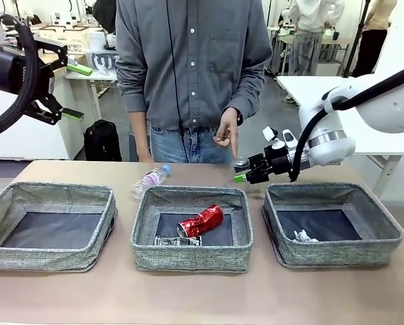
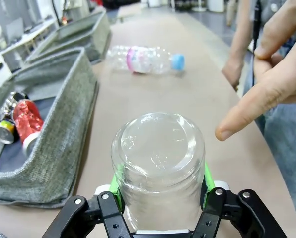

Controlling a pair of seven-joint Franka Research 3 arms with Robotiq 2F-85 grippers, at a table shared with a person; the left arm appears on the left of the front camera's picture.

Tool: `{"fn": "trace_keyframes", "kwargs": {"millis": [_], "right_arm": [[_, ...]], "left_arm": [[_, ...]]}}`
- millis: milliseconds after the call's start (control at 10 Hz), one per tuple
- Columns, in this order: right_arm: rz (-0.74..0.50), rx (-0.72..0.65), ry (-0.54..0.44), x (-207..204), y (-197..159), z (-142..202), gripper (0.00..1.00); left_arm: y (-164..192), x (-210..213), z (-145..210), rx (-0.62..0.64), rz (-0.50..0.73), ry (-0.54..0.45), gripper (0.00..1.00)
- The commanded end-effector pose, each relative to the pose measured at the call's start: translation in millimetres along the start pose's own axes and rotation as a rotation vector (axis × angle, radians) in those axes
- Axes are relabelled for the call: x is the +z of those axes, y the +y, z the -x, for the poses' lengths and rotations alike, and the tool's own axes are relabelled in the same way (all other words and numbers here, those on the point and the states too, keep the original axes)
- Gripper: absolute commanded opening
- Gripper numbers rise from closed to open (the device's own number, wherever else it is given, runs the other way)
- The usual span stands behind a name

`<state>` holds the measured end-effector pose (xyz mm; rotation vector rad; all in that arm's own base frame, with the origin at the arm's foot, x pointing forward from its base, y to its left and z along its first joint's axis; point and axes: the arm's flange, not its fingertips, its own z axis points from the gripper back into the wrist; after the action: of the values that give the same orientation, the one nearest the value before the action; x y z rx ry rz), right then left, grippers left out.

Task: Sort the waste into the appropriate baskets.
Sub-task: Pick up the waste item pointed out by the person.

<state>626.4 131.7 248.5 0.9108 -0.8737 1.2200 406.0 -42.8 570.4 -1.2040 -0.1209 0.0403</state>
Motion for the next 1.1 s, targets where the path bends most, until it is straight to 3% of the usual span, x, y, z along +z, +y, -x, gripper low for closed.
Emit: {"fn": "trace_keyframes", "kwargs": {"millis": [0,500,600,1000], "right_arm": [[-0.004,-0.003,0.027,2.3,-4.4,2.8,0.67],[-0.031,0.028,-0.017,6.2,-2.4,2.0,0.67],[-0.008,0.040,0.022,7.6,-2.5,2.6,0.48],[-0.007,0.045,0.038,22.1,-2.3,1.5,0.48]], "left_arm": [[-0.2,2.7,2.2,-0.009,-0.002,0.010,1.00],[-0.2,2.7,2.2,-0.009,-0.002,0.010,1.00],[-0.2,2.7,2.2,-0.009,-0.002,0.010,1.00],[-0.2,2.7,2.2,-0.009,-0.002,0.010,1.00]]}}
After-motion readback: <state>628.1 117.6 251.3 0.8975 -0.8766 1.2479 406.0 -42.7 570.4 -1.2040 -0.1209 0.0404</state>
